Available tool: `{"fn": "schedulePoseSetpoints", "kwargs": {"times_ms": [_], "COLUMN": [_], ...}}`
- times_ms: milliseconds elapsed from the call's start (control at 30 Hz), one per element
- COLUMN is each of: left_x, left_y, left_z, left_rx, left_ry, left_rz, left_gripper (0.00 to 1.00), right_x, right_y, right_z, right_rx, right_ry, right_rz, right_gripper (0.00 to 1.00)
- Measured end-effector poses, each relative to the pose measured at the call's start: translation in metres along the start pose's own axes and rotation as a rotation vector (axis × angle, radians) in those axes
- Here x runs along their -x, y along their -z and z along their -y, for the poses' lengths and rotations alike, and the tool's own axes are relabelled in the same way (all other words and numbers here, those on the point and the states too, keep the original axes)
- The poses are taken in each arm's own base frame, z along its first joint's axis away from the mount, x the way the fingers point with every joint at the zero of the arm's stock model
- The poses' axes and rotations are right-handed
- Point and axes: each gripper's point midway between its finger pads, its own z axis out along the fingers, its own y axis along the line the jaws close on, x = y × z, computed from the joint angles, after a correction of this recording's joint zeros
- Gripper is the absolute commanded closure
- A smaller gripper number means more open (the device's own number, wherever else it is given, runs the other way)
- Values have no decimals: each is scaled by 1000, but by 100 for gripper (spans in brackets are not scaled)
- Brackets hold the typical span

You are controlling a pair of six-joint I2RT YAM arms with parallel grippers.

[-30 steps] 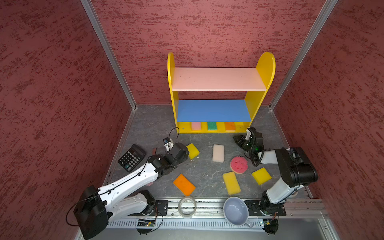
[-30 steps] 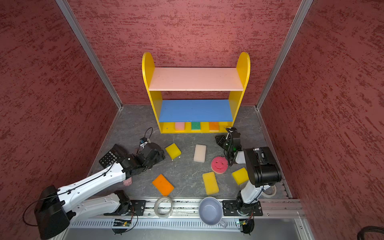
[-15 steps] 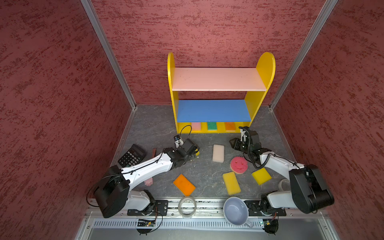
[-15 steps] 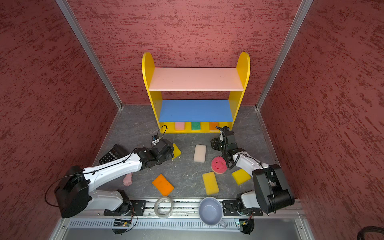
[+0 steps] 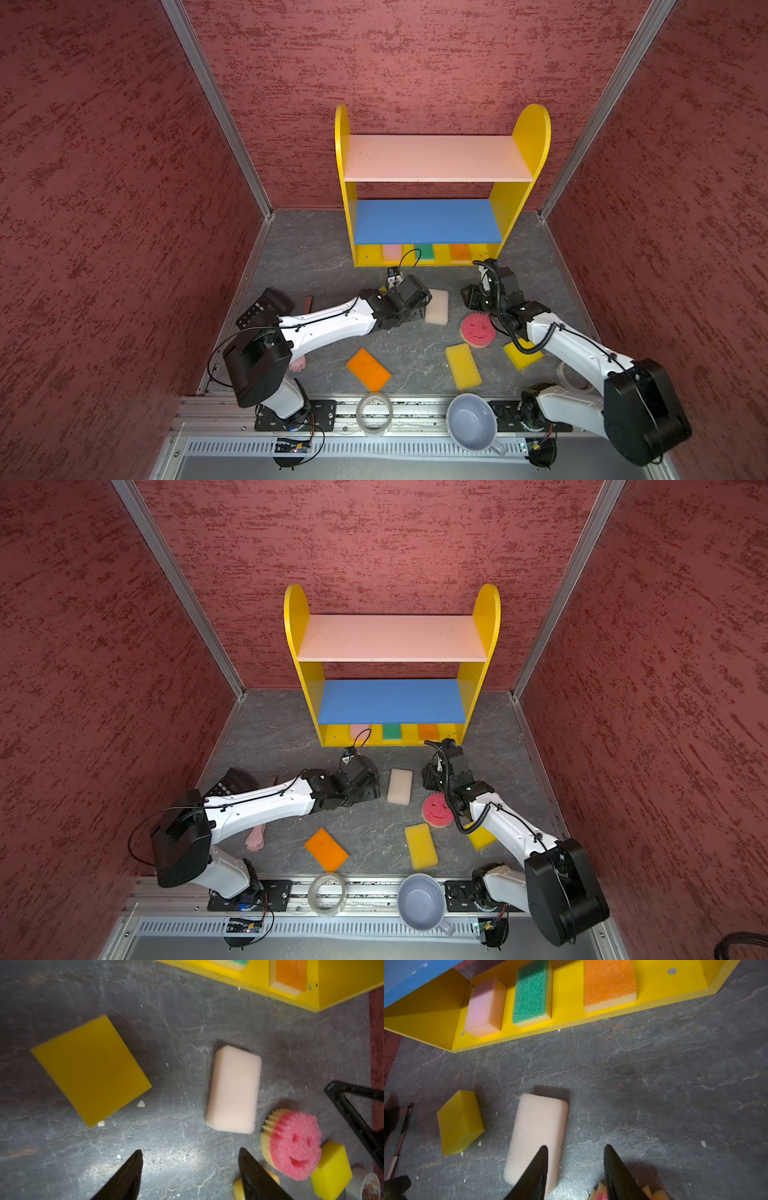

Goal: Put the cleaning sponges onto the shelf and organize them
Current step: 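Withdraw the right gripper while the left gripper reaches toward the yellow sponges, then grasp the soft yellow sponge with the left gripper and lift it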

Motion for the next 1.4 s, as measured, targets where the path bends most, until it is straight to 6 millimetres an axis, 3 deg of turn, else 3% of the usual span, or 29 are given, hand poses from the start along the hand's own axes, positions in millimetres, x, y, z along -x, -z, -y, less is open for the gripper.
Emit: {"fn": "schedulePoseSetpoints", "kwargs": {"times_ms": [167,333,533,767,967,1200,1300,1400], "left_x": [-15,-23,-60,-84,-103,-126,-126,-128], "left_y": [-9,-18,-35,-43,-45,-59,-59,-61], "left_z": [16,34,62,71,85,79,81,86], "left_rx": [-38,-65,-86,-79,-118,-83,-88,-104], "left_ry": [-29,-41,-131,-233,-277,-307,-303,-299], "left_rz": [-16,-20,-110,-211,-270,-329,-330,-336], "left_gripper": [26,28,30,30,30,31,41,61], "right_x": [-16,-16,-12,13,11,7,5,9], "right_y": [-10,-12,-11,13,11,10,16,24], "right_z": [5,1,9,46,51,54,55,54], "right_rx": [2,22,-11,-77,-82,-80,-71,-65], "right_ry": [-13,-17,-31,-142,-169,-190,-197,-196], "right_rz": [-47,-49,-32,91,83,76,98,131], "right_gripper": [55,55,54,46,46,45,44,43]}}
